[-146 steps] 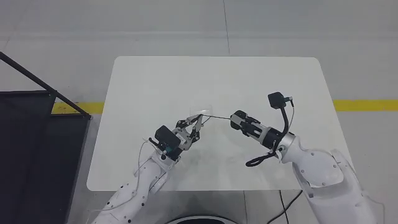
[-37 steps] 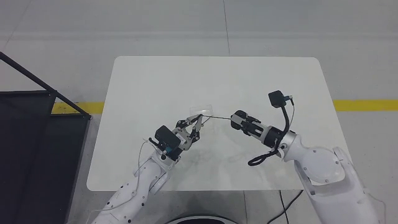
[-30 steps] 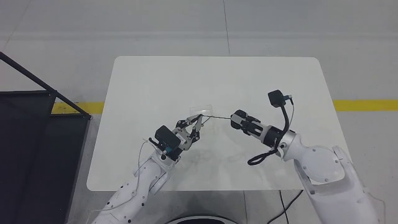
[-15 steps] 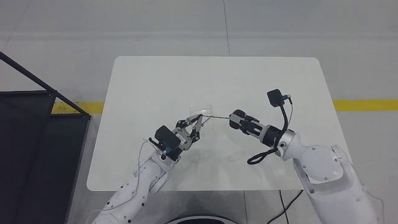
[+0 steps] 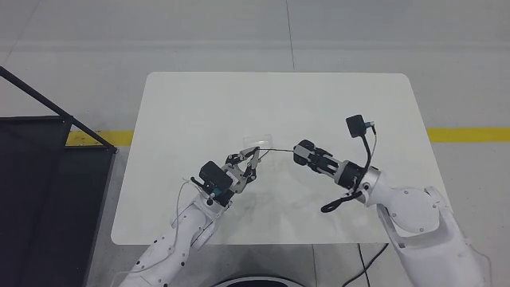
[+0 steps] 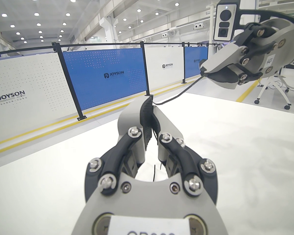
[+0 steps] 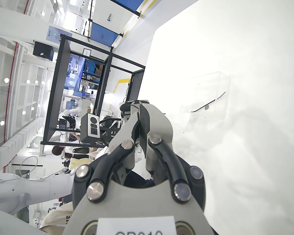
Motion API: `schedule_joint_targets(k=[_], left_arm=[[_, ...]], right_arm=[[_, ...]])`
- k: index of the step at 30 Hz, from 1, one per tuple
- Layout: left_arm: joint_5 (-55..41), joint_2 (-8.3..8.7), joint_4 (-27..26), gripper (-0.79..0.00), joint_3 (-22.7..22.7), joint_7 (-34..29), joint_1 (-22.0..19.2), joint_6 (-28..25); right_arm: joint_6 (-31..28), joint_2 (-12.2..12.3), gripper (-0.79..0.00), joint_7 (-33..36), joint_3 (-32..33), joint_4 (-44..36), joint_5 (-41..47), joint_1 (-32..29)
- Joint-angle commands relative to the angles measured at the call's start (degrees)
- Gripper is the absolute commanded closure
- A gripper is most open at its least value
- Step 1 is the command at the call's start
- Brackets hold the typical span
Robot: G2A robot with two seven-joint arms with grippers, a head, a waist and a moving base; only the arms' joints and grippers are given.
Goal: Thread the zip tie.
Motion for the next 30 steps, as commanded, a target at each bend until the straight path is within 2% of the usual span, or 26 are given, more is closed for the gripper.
schedule_joint_targets(k=[1,11,20,25,30], left_arm=[[0.12,-0.08,0.11,0.000,-0.05,0.04,-0.02,0.09],[-2.04,-0.62,0.45,0.000,-0.63,0.62,0.01,0.25],[-8.29,-0.65,1.98,0.000,-2.42,-0.38,-1.19,-8.82],[-7.61,-0.87,2.05,0.000,-2.13,-0.27,-1.39,-8.64],[-7.41,-0.92,2.05,0.000,-2.11,-0.09,-1.42,-8.40]], right_arm=[[-0.42,0.03,0.000,0.14,0.18,0.05,0.16,-0.13],[-1.16,0.16,0.000,1.02,0.48,0.12,0.05,-0.31],[-3.55,0.66,0.000,4.71,2.21,-0.20,0.42,-1.42],[0.06,0.77,0.000,4.57,1.59,-1.54,-2.75,-1.24],[0.06,0.77,0.000,4.57,1.59,-1.54,-2.75,-1.24]])
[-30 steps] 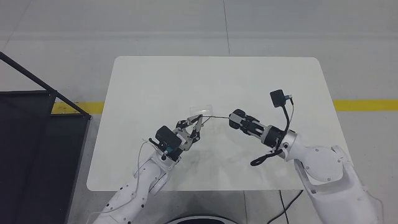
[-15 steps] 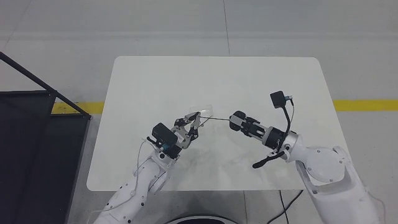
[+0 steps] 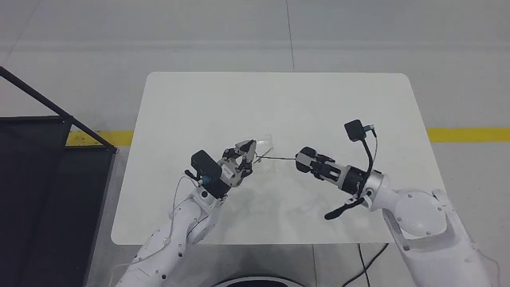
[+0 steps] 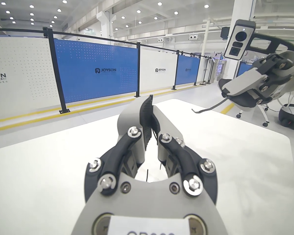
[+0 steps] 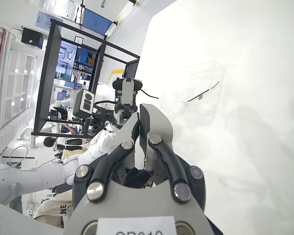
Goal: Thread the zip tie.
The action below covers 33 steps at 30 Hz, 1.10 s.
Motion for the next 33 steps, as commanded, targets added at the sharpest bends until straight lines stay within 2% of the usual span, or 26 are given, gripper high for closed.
schedule_joint_targets(k=[1,6,10,13,19,33], left_arm=[[-0.02,0.00,0.00,0.000,-0.01,-0.01,0.00,-0.02],[-0.01,0.00,-0.14,0.000,-0.06,-0.05,0.03,0.18],[4.56,-0.16,-1.56,0.000,-0.16,1.98,1.38,7.13],[6.37,-0.43,-1.88,0.000,0.63,3.10,1.95,9.74],[7.07,-0.81,-1.69,0.000,1.05,3.95,1.95,11.00],[7.27,-0.91,-1.60,0.000,1.10,3.77,1.91,11.15]], right_arm=[[-0.02,0.00,0.000,0.02,0.01,0.01,0.01,-0.01],[0.03,-0.07,0.000,-1.59,-0.33,-0.25,-0.47,-0.58],[2.09,-0.44,0.000,-5.93,-0.99,-0.94,1.60,-1.68],[4.33,-0.72,0.000,-9.93,-1.59,-1.93,1.63,-2.39],[7.37,-1.32,0.000,-16.63,-4.16,-3.75,-0.43,-3.65],[5.58,-1.39,0.000,-17.15,-2.81,-4.72,-0.56,-5.90]])
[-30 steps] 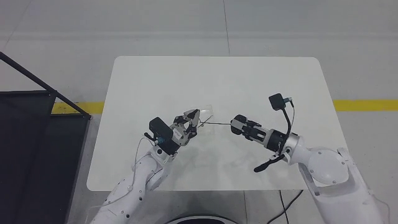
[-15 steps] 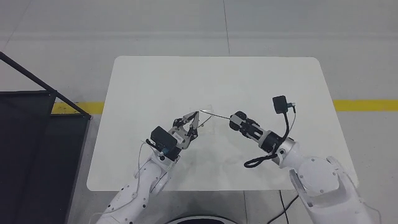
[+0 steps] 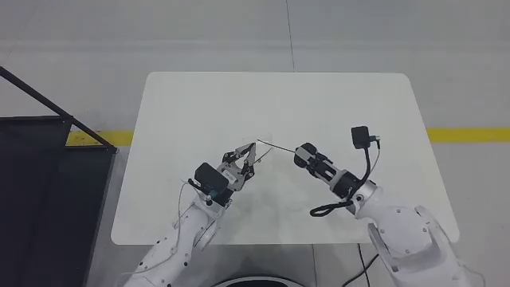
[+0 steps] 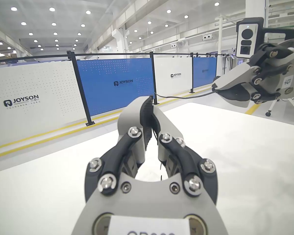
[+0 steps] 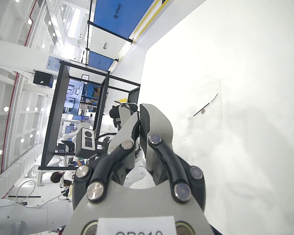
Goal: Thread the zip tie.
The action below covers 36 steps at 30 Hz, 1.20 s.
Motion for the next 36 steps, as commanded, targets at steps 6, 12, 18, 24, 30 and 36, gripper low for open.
schedule_joint_targets(k=[6,12,18,24,30,36], left_arm=[[0.00,0.00,0.00,0.000,0.00,0.00,0.00,0.00],[0.00,0.00,0.00,0.000,0.00,0.00,0.00,0.00],[0.00,0.00,0.00,0.000,0.00,0.00,0.00,0.00],[0.00,0.00,0.00,0.000,0.00,0.00,0.00,0.00],[0.00,0.00,0.00,0.000,0.00,0.00,0.00,0.00],[0.00,0.00,0.00,0.000,0.00,0.00,0.00,0.00]], right_arm=[[-0.34,0.19,0.000,1.66,0.65,-1.04,-1.73,-1.34],[-0.01,0.07,0.000,1.74,0.00,-1.40,-2.33,-1.29],[0.21,-0.12,0.000,1.66,-0.01,-0.91,-1.05,-0.72],[0.15,-0.30,0.000,1.20,-0.15,-0.56,-0.39,-0.40],[0.71,-0.38,0.000,1.51,-0.34,-0.50,-0.92,-0.06],[0.91,-0.47,0.000,1.74,-0.43,-0.47,-1.06,0.13]])
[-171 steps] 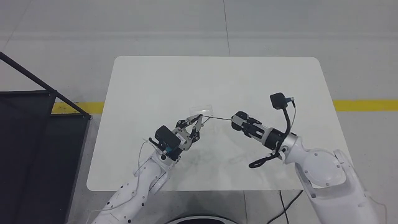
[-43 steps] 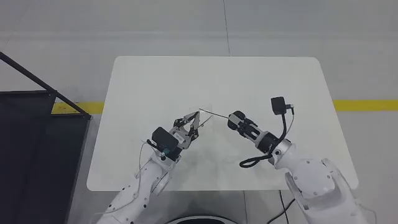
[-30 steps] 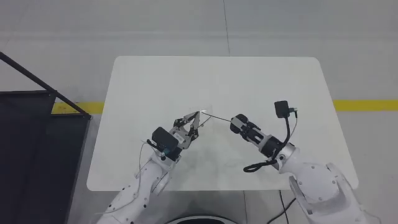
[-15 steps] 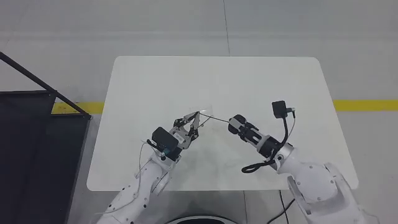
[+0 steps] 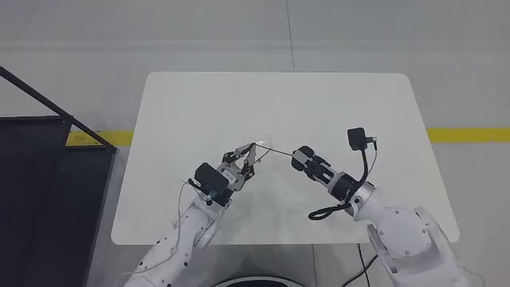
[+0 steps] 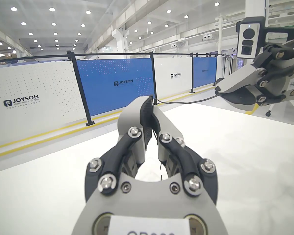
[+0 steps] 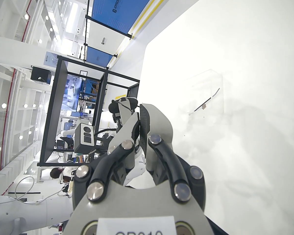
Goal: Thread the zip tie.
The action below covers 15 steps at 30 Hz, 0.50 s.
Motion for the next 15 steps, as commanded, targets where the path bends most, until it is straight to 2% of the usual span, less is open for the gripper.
schedule_joint_targets(k=[1,15], left_arm=[[0.00,0.00,0.00,0.000,0.00,0.00,0.00,0.00],[0.00,0.00,0.00,0.000,0.00,0.00,0.00,0.00]], right_arm=[[0.02,-0.03,0.000,0.05,0.00,0.02,0.05,0.01],[-0.68,-0.17,0.000,0.44,0.38,0.06,0.53,-0.19]])
